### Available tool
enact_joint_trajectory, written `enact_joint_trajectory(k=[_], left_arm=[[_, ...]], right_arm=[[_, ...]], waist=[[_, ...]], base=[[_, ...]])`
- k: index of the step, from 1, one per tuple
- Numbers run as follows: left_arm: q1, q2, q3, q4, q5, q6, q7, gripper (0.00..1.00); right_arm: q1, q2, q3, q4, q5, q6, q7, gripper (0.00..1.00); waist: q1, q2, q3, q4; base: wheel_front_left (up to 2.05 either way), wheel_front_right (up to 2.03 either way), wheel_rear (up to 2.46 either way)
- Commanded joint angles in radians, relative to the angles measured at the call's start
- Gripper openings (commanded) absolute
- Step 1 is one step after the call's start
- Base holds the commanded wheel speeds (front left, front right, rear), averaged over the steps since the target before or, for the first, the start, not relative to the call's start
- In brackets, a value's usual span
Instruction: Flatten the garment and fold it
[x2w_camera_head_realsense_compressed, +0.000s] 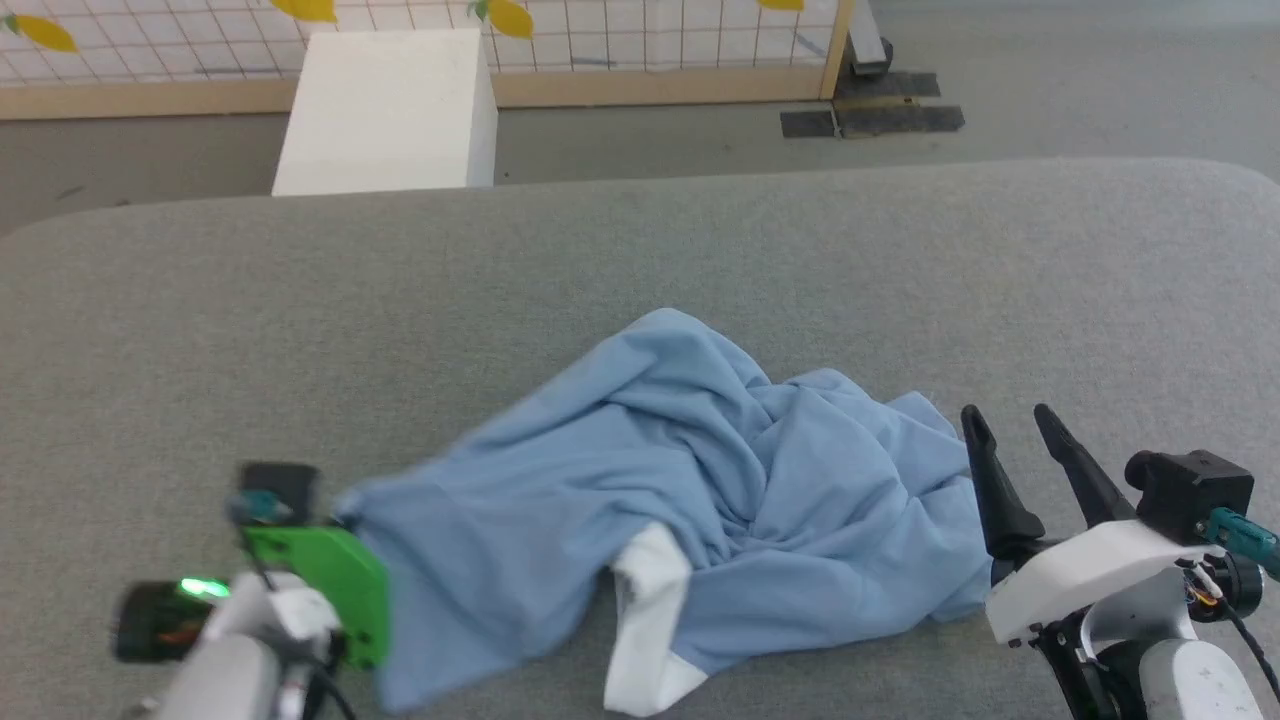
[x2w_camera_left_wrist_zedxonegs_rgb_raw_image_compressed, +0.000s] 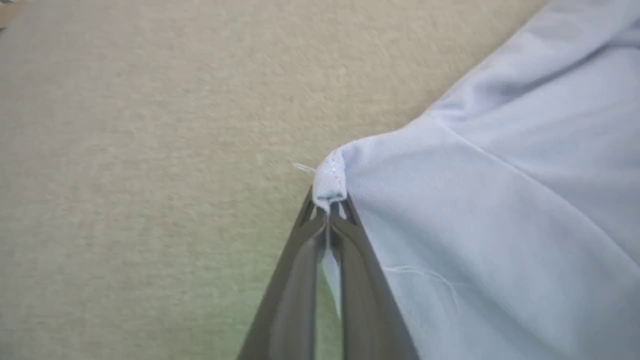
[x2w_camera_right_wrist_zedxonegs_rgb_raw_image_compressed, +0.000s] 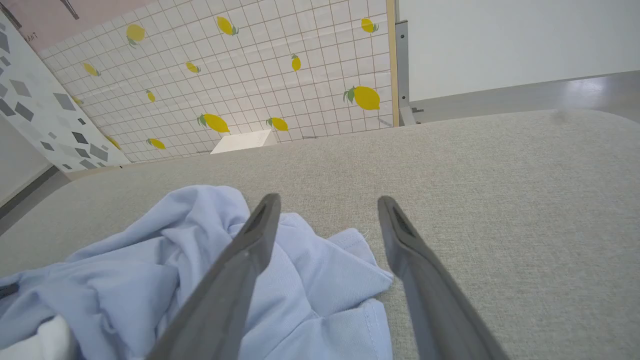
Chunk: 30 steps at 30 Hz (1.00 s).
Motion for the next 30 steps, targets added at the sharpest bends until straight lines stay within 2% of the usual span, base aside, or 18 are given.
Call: enact_joint_trajectory(k=[1, 7, 8, 9, 10, 13, 17, 23, 26, 30], left_arm=[[-0.035, 0.025, 0.033, -0.002, 0.012, 0.024, -0.025, 0.0], [-0.119, 0.067, 0.131, 0.051, 0.002, 0.086, -0.112, 0.0], [-0.129, 0.067, 0.143, 0.068, -0.004, 0.091, -0.124, 0.18], [-0.137, 0.068, 0.151, 0.08, -0.008, 0.096, -0.137, 0.65], [-0.143, 0.064, 0.16, 0.094, -0.014, 0.101, -0.154, 1.0], [-0.142, 0.042, 0.168, 0.114, -0.028, 0.106, -0.211, 1.0], [-0.098, -0.015, 0.187, 0.107, -0.054, 0.121, -0.341, 1.0], [0.008, -0.103, 0.194, 0.057, -0.09, 0.091, -0.578, 1.0], [0.06, -0.143, 0.195, 0.015, -0.09, 0.078, -0.625, 1.0], [0.097, -0.178, 0.19, -0.046, -0.06, 0.063, -0.634, 1.0]], right_arm=[[-0.018, 0.0, 0.0, 0.005, 0.006, -0.002, -0.009, 1.0], [-0.042, 0.001, 0.001, 0.023, 0.009, -0.002, -0.022, 1.0], [-0.046, 0.001, 0.002, 0.027, 0.008, -0.002, -0.024, 1.0], [-0.048, 0.001, 0.002, 0.029, 0.007, -0.002, -0.025, 1.0], [-0.05, 0.001, 0.001, 0.033, 0.002, -0.002, -0.025, 1.0], [-0.049, 0.001, -0.004, 0.038, -0.013, -0.002, -0.024, 1.0], [-0.028, 0.001, -0.019, 0.037, -0.043, -0.002, -0.013, 1.0], [0.05, 0.001, -0.037, 0.026, -0.096, -0.002, 0.053, 1.0], [0.095, 0.001, -0.045, 0.041, -0.115, -0.002, 0.134, 1.0], [0.106, 0.001, -0.064, 0.066, -0.098, -0.002, 0.212, 1.0]], waist=[[0.0, 0.0, 0.042, -0.035], [0.0, 0.0, 0.085, -0.055], [0.0, 0.0, 0.09, -0.058], [0.0, 0.0, 0.093, -0.061], [0.0, 0.0, 0.094, -0.062], [0.0, 0.0, 0.089, -0.061], [0.0, 0.0, 0.061, -0.046], [0.0, 0.0, 0.001, -0.004], [0.0, 0.0, -0.019, 0.024], [0.0, 0.0, -0.027, 0.059]], base=[[0.0, 0.0, 0.0], [0.0, 0.0, 0.0], [0.0, 0.0, 0.0], [0.0, 0.0, 0.0], [0.0, 0.0, 0.0], [0.0, 0.0, 0.0], [0.0, 0.0, 0.0], [0.0, 0.0, 0.0], [0.0, 0.0, 0.0], [0.0, 0.0, 0.0]])
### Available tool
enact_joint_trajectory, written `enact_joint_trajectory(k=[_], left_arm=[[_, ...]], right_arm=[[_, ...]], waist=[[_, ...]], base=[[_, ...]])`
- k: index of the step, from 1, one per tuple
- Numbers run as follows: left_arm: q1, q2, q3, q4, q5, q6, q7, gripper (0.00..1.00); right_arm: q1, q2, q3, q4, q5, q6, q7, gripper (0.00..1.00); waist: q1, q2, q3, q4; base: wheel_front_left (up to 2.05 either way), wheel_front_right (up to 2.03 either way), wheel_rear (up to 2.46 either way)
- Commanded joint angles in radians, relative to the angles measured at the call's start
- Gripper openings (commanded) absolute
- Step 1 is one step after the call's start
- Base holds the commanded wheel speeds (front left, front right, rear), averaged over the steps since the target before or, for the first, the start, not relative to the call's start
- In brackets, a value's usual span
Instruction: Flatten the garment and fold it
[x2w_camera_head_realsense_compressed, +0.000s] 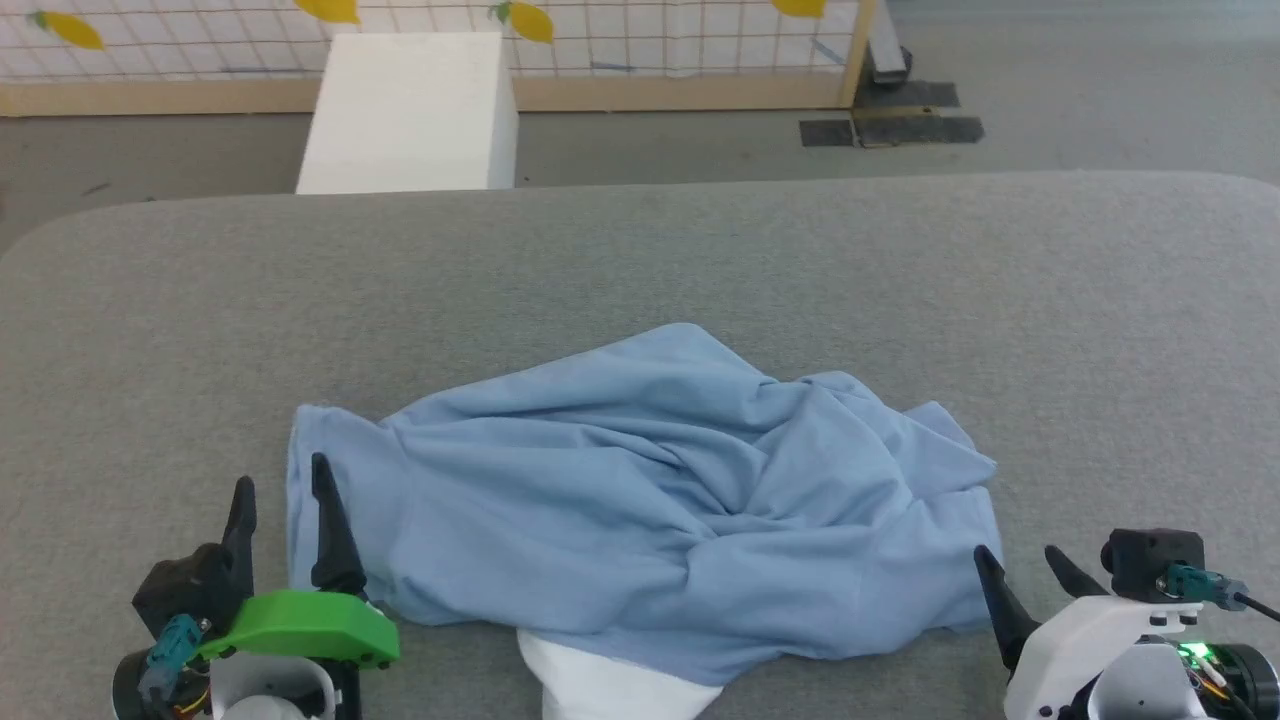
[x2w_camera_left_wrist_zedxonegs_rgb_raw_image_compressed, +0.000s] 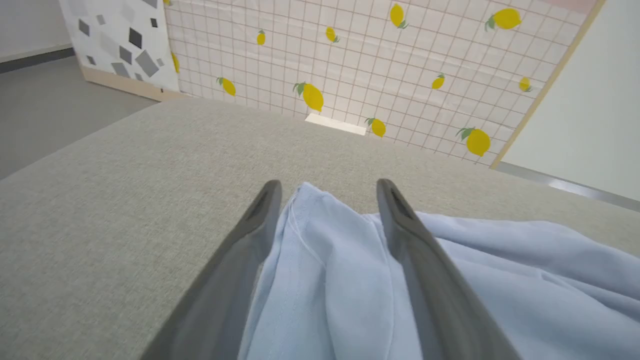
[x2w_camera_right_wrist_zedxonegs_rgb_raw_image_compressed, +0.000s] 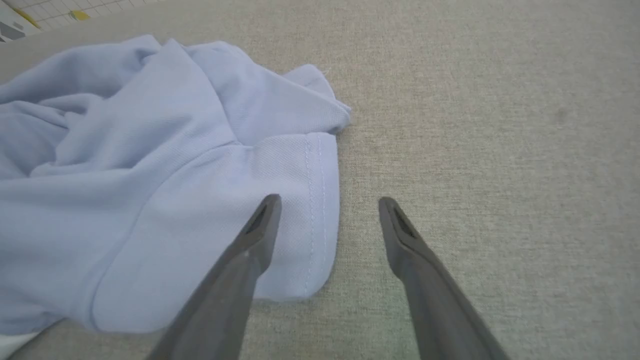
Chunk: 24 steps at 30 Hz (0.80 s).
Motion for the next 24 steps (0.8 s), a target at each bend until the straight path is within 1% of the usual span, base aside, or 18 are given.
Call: enact_joint_trajectory(k=[1, 4, 8, 13, 14, 15, 16, 17, 20, 24], left_arm=[[0.013, -0.009, 0.0, -0.023, 0.018, -0.006, -0.006, 1.0], [0.023, -0.026, 0.002, -0.052, 0.04, -0.02, -0.007, 1.0], [0.02, -0.037, -0.003, -0.055, 0.06, -0.034, -0.007, 1.0], [0.019, -0.043, -0.013, -0.041, 0.069, -0.04, -0.007, 1.0], [0.018, -0.043, -0.013, -0.037, 0.07, -0.041, -0.007, 1.0], [0.018, -0.044, -0.015, -0.032, 0.071, -0.042, -0.007, 1.0], [0.019, -0.044, -0.016, -0.027, 0.072, -0.042, -0.007, 1.0], [0.02, -0.044, -0.018, -0.021, 0.074, -0.042, -0.007, 1.0], [0.024, -0.044, -0.021, 0.003, 0.076, -0.042, -0.007, 1.0], [0.035, -0.045, -0.029, 0.059, 0.079, -0.043, -0.007, 1.0]], right_arm=[[-0.004, 0.0, -0.003, 0.008, 0.002, -0.002, 0.016, 1.0], [-0.03, 0.0, -0.014, 0.039, -0.002, -0.002, 0.055, 1.0], [-0.072, 0.0, -0.031, 0.102, -0.026, -0.002, 0.123, 1.0], [-0.083, 0.0, -0.004, 0.179, -0.056, -0.002, 0.298, 1.0], [-0.082, 0.0, 0.007, 0.183, -0.049, -0.002, 0.327, 0.62], [-0.079, 0.0, 0.013, 0.18, -0.043, -0.002, 0.352, 0.27], [-0.077, 0.0, 0.017, 0.175, -0.041, -0.002, 0.364, 0.11], [-0.073, 0.0, 0.015, 0.166, -0.035, -0.002, 0.371, 0.0], [-0.064, 0.0, -0.004, 0.13, -0.029, -0.002, 0.347, 0.0], [-0.047, 0.0, -0.076, 0.082, -0.021, -0.002, 0.291, 0.0]], waist=[[0.0, 0.0, -0.02, 0.04], [0.0, 0.0, -0.014, 0.062], [0.0, 0.0, -0.005, 0.087], [0.0, 0.0, 0.004, 0.109], [0.0, 0.0, 0.005, 0.111], [0.0, 0.0, 0.005, 0.112], [0.0, 0.0, 0.005, 0.113], [0.0, 0.0, 0.004, 0.113], [0.0, 0.0, -0.003, 0.107], [0.0, 0.0, -0.021, 0.089]], base=[[0.0, 0.0, 0.0], [0.0, 0.0, 0.0], [0.0, 0.0, 0.0], [0.0, 0.0, 0.0], [0.0, 0.0, 0.0], [0.0, 0.0, 0.0], [0.0, 0.0, 0.0], [0.0, 0.0, 0.0], [0.0, 0.0, 0.0], [0.0, 0.0, 0.0]])
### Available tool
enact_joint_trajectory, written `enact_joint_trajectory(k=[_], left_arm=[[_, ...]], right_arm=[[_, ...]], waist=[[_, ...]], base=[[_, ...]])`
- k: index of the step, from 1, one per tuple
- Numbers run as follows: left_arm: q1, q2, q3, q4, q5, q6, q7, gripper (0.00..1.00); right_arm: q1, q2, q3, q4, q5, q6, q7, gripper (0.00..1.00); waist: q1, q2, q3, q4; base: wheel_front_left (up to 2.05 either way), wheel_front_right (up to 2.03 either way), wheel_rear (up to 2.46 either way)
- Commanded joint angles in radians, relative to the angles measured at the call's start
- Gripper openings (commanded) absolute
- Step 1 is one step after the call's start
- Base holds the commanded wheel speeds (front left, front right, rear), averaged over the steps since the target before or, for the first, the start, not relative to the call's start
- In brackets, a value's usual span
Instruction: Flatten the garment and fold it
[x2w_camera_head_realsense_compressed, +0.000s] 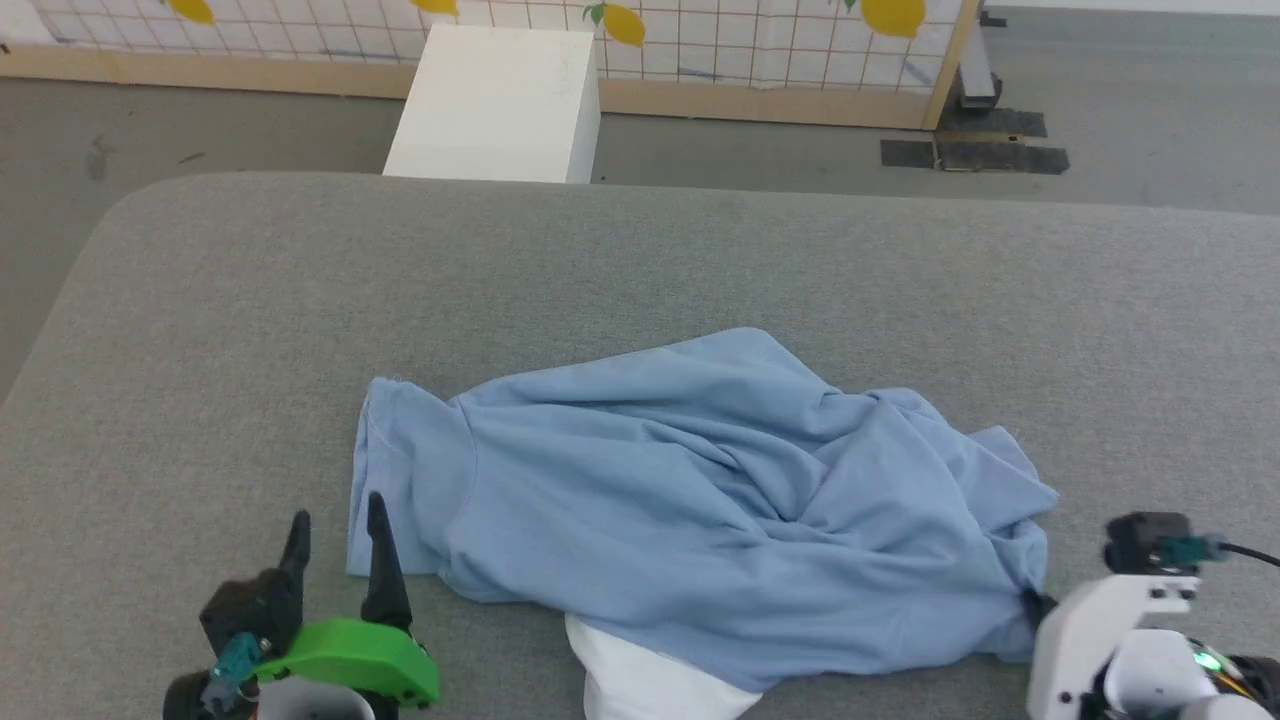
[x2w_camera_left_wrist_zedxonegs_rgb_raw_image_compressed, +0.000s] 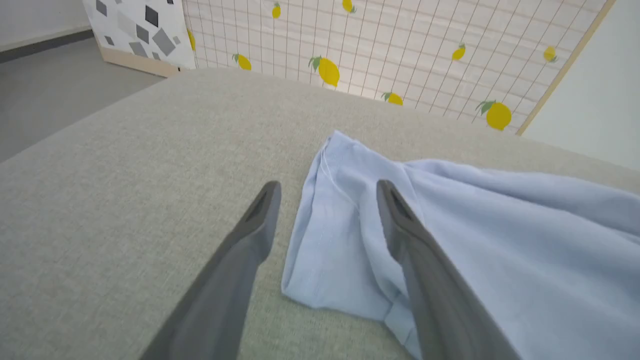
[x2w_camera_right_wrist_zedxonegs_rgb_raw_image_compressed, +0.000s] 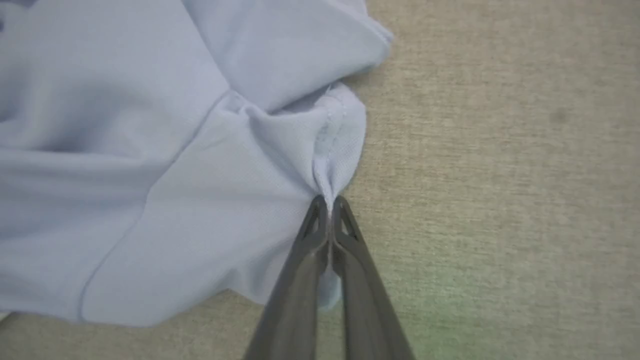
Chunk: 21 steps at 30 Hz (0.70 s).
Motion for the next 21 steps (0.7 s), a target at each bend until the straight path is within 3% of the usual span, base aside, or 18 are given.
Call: enact_joint_trajectory(k=[1, 9, 18, 21], left_arm=[[0.017, -0.004, -0.006, 0.023, 0.014, -0.001, -0.002, 1.0], [0.026, 0.012, 0.011, 0.072, -0.006, 0.042, 0.144, 1.0], [0.014, 0.017, 0.01, 0.072, -0.033, 0.111, 0.428, 1.0], [0.021, 0.013, -0.01, 0.073, -0.071, 0.097, 0.563, 1.0]], right_arm=[[0.025, -0.003, -0.031, -0.011, 0.001, -0.002, -0.016, 0.0], [0.061, -0.003, -0.2, -0.086, 0.003, -0.002, -0.061, 0.0], [0.056, -0.003, -0.198, -0.083, 0.034, -0.002, -0.073, 0.0], [0.049, -0.003, -0.182, -0.07, 0.046, -0.002, -0.082, 0.0]], waist=[[0.0, -0.0001, -0.012, -0.014], [0.0, -0.0001, -0.021, -0.055], [0.0, -0.0001, 0.0, -0.092], [0.0, -0.0001, 0.008, -0.104]], base=[[0.0, 0.0, 0.0], [0.0, 0.0, 0.0], [0.0, 0.0, 0.0], [0.0, 0.0, 0.0]])
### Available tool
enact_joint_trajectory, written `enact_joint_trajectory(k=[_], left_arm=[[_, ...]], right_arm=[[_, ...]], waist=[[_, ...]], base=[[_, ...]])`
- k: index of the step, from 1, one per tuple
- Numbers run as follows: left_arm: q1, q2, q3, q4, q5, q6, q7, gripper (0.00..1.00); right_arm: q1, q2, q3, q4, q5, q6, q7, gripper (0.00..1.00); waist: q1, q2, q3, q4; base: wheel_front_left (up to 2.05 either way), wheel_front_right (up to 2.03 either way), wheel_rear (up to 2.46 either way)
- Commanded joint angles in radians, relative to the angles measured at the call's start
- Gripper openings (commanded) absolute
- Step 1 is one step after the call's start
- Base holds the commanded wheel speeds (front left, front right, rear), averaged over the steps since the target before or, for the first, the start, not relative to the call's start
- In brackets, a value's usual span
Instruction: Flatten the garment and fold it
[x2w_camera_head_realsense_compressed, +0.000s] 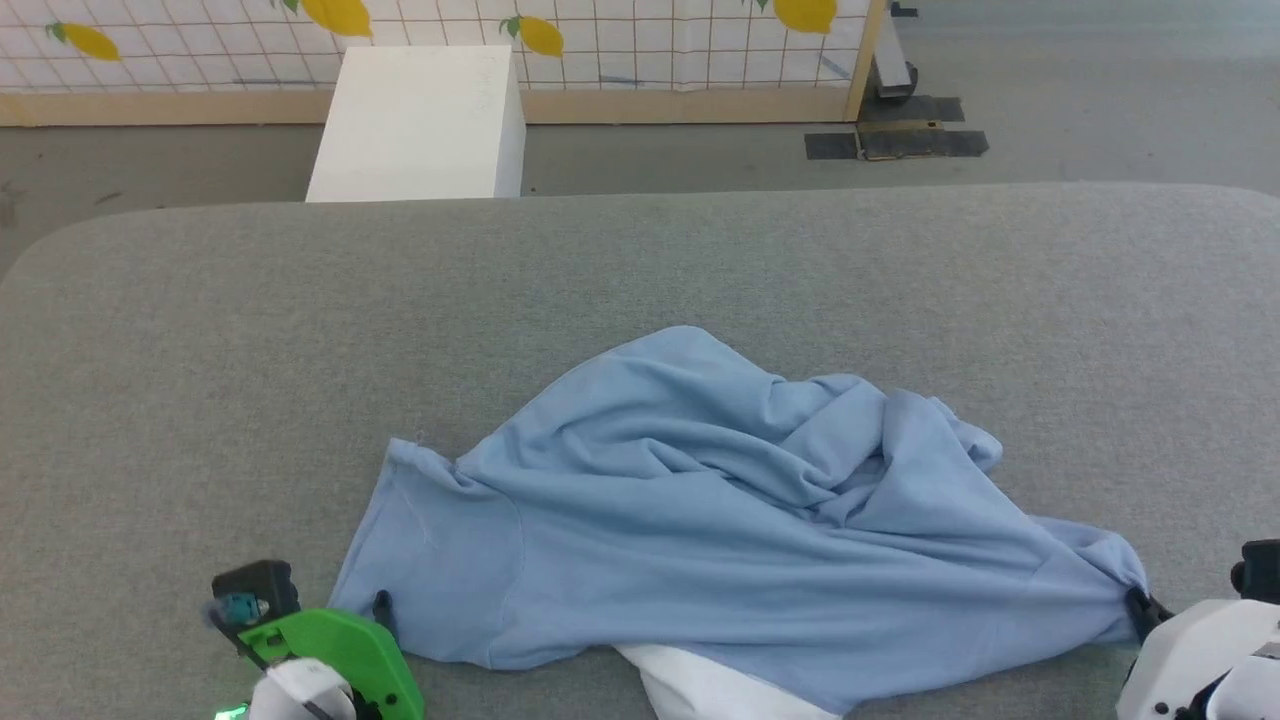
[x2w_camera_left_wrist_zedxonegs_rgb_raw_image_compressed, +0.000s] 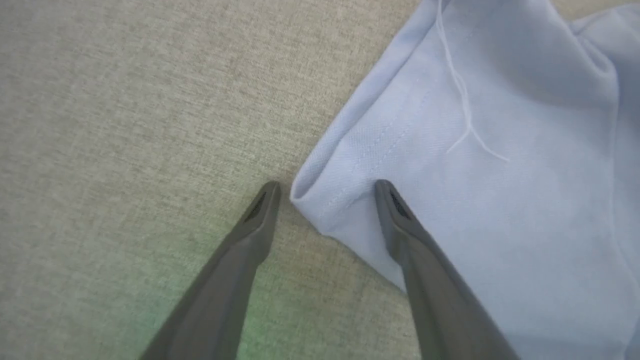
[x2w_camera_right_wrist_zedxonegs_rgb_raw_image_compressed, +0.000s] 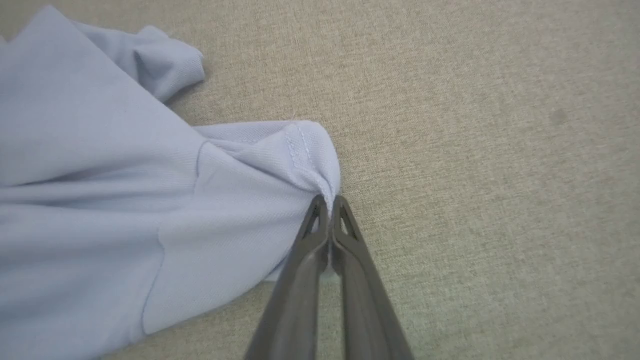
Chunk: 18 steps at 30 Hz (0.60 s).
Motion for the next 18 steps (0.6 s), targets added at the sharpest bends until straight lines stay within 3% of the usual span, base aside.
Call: enact_joint_trajectory(k=[1, 2, 3, 6, 12, 18], left_arm=[[0.016, -0.007, -0.021, 0.017, -0.028, -0.016, 0.068, 0.84], [0.02, -0.008, -0.028, 0.011, -0.036, -0.022, 0.097, 0.31], [0.029, -0.008, -0.039, 0.002, -0.046, -0.032, 0.132, 0.0], [0.045, -0.001, -0.05, -0.036, -0.054, -0.043, 0.164, 0.0], [0.031, 0.032, -0.038, -0.112, -0.045, -0.062, 0.096, 0.0], [-0.071, 0.041, 0.011, -0.212, -0.173, -0.155, 0.069, 0.0]], right_arm=[[-0.009, -0.001, 0.006, 0.005, 0.009, -0.002, -0.011, 0.0], [-0.009, -0.001, 0.008, 0.007, 0.01, -0.002, -0.012, 0.0], [-0.01, -0.001, 0.01, 0.009, 0.01, -0.002, -0.014, 0.0], [-0.009, -0.001, 0.013, 0.014, 0.013, -0.002, -0.017, 0.0], [-0.018, -0.001, 0.024, -0.007, 0.005, -0.002, -0.02, 0.0], [-0.095, -0.002, 0.068, -0.102, -0.062, -0.002, 0.031, 0.0]], waist=[[0.0, -0.0001, 0.008, -0.011], [0.0, -0.0001, 0.01, -0.013], [0.0, -0.0001, 0.01, -0.015], [0.0, -0.0001, 0.009, -0.018], [0.0, -0.0001, -0.002, -0.011], [0.0, -0.0001, 0.004, -0.008]], base=[[0.0, 0.0, 0.0], [0.0, 0.0, 0.0], [0.0, 0.0, 0.0], [0.0, 0.0, 0.0], [0.0, 0.0, 0.0], [0.0, 0.0, 0.0]])
